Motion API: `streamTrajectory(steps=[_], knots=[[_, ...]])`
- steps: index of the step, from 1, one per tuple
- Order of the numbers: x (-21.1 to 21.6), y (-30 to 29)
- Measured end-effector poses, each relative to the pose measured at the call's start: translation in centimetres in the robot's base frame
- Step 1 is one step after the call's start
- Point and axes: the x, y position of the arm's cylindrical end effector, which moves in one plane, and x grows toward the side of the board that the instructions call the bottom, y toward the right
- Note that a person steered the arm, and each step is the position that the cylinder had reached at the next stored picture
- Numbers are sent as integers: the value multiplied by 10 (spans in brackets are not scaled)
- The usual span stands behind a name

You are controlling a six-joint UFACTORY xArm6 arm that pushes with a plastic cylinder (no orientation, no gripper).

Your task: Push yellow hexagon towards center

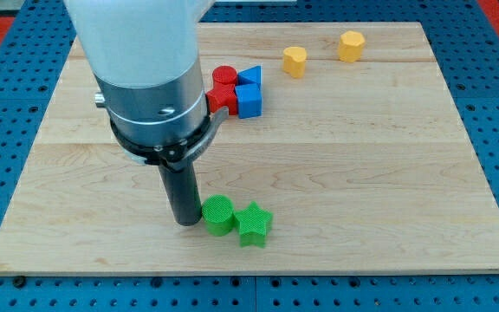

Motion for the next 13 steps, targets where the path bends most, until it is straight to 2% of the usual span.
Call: streamTrajectory(steps=[1,2,3,4,6,7,8,9,10,11,13], knots=[[0,-14],[-31,-47],[-60,-17],[-74,64],[-142,217],[-197,280],[-266,308],[-330,309],[-366,287],[-367,253],[-333,253]])
